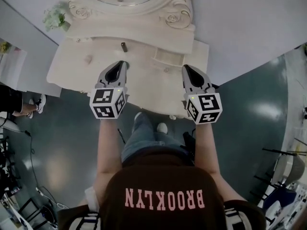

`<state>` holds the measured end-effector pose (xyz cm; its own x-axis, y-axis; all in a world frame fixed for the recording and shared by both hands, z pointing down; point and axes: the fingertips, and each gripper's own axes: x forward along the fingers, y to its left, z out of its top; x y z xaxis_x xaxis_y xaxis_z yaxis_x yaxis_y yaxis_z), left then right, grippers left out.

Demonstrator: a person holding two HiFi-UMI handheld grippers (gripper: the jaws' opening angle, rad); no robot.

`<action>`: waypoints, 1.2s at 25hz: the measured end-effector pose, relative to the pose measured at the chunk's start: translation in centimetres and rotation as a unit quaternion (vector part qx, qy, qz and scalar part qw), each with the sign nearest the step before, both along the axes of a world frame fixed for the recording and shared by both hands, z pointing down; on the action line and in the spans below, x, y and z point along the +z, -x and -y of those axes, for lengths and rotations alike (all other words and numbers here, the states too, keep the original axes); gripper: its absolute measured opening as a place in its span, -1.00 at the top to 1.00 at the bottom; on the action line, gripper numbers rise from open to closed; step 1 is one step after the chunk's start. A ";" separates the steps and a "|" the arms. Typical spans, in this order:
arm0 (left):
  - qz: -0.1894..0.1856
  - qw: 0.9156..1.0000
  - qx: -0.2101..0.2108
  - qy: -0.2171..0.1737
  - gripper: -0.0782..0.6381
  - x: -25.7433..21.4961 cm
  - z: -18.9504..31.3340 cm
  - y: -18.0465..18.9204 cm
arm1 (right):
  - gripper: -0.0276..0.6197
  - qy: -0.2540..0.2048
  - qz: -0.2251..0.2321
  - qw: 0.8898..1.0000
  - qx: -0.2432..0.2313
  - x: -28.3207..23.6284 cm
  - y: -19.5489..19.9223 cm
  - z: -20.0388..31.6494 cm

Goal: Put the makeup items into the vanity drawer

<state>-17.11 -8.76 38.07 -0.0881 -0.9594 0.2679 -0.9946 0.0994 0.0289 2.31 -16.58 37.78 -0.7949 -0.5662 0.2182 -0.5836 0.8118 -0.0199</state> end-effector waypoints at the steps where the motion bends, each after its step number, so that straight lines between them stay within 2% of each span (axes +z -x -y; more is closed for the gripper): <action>1: 0.000 1.000 0.005 0.004 0.76 0.2 0.5 0.5 | 0.94 0.003 -0.001 1.000 0.008 0.2 0.3 0.2; 9: -0.014 0.999 0.042 0.031 0.73 2.1 3.7 4.7 | 0.94 0.009 -0.019 0.998 0.060 0.7 2.6 1.3; 11: -0.022 0.997 0.053 0.044 0.63 3.1 4.2 5.4 | 0.94 0.015 -0.023 0.997 0.073 1.2 2.9 1.4; 13: -0.029 0.995 0.067 0.063 0.44 4.4 4.6 5.8 | 0.94 0.024 -0.026 0.996 0.088 2.0 3.2 1.3; 15: -0.030 0.993 0.080 0.082 0.38 5.7 4.8 6.1 | 0.94 0.032 -0.029 0.994 0.099 2.8 3.5 1.1; 25: -0.041 0.981 0.115 0.148 0.38 12.3 5.2 6.7 | 0.94 0.075 -0.053 0.985 0.145 7.4 3.6 0.2; 30: -0.041 0.971 0.121 0.204 0.38 16.5 3.9 6.6 | 0.94 0.098 -0.069 0.981 0.150 9.6 3.8 -0.9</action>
<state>-23.73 -12.63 54.59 0.1639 -0.7619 0.6267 -0.9864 -0.1167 0.1161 -1.53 -15.67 47.43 -0.5544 -0.7068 0.4393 -0.8039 0.5915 -0.0628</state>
